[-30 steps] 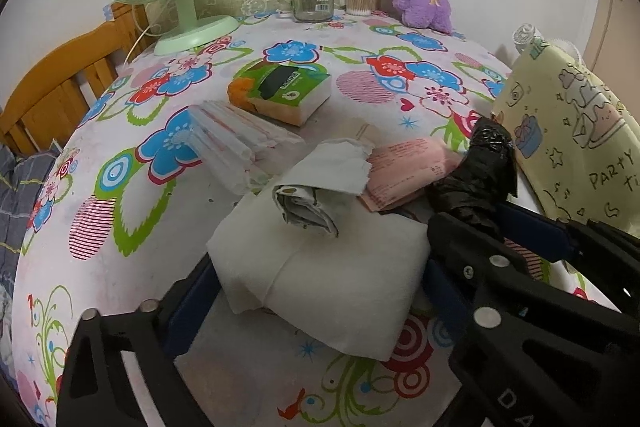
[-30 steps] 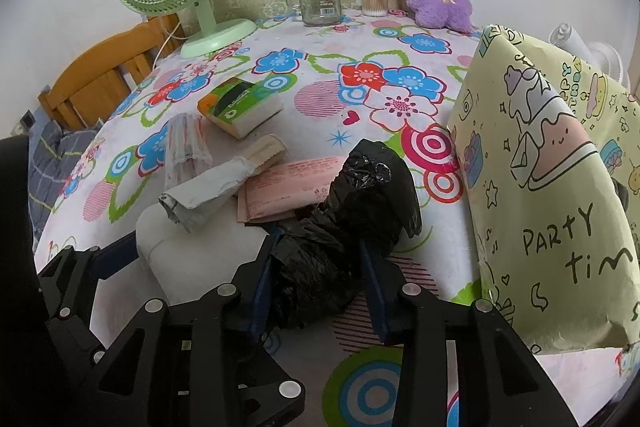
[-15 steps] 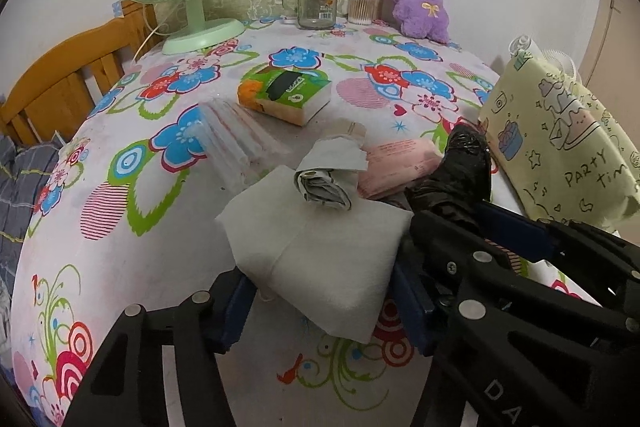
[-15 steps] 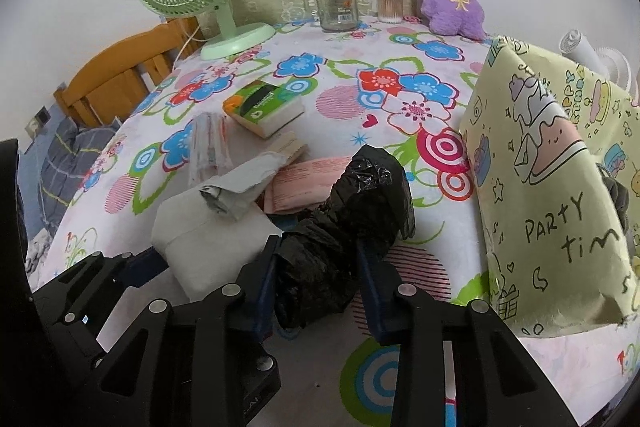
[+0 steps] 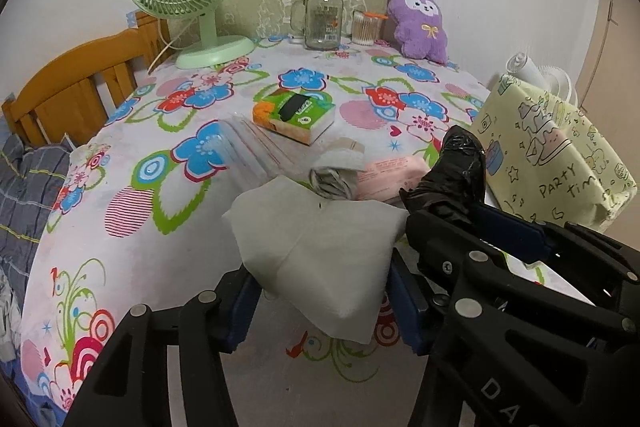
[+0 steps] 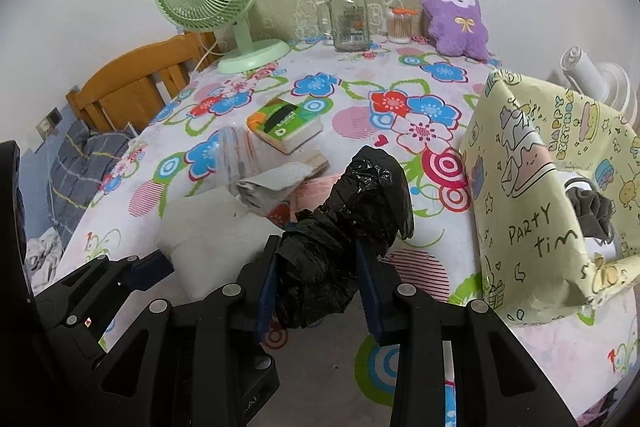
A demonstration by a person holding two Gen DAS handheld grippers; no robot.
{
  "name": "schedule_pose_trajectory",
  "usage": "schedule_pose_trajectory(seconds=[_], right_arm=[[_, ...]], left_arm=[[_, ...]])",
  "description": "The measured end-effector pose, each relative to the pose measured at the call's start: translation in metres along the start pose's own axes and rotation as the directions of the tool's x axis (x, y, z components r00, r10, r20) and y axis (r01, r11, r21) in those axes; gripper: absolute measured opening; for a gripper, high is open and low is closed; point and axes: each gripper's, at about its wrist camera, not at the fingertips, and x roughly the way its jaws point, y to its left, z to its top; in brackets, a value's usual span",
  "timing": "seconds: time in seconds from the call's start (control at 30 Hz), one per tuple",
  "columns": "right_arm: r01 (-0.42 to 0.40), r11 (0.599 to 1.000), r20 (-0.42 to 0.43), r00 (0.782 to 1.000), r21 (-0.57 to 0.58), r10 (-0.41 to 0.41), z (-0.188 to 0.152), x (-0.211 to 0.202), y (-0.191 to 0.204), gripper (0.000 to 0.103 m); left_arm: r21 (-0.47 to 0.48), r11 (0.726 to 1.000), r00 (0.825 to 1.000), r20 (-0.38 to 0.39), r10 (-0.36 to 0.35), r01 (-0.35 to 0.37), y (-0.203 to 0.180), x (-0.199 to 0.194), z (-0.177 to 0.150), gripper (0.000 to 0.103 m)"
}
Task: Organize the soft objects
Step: 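Grasp the white cloth with the left tool and lift it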
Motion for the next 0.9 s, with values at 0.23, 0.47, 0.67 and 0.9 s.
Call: schedule_pose_trajectory(seconds=[0.23,0.47,0.67,0.9], right_arm=[[-0.007,1.000,0.025,1.000,-0.014,0.007,0.000,-0.014,0.005,0.039],[-0.014,1.000,0.050,0.999,-0.021,0.015,0.000,-0.027,0.008,0.039],[-0.018,0.999,0.075,0.997,-0.030,0.021,0.004,-0.041,0.011,0.039],[-0.026,0.999,0.112,0.993,-0.041,0.031,0.010,-0.060,0.012,0.039]], left_arm=[[-0.006,1.000,1.000,0.026,0.007,-0.007,-0.001,-0.013,0.000,0.059],[-0.004,1.000,0.999,0.051,0.014,-0.014,-0.001,-0.027,0.001,0.059],[-0.012,1.000,0.997,0.081,0.019,-0.018,-0.003,-0.041,0.005,0.059],[-0.013,0.999,0.993,0.117,0.032,-0.031,-0.009,-0.059,0.010,0.059]])
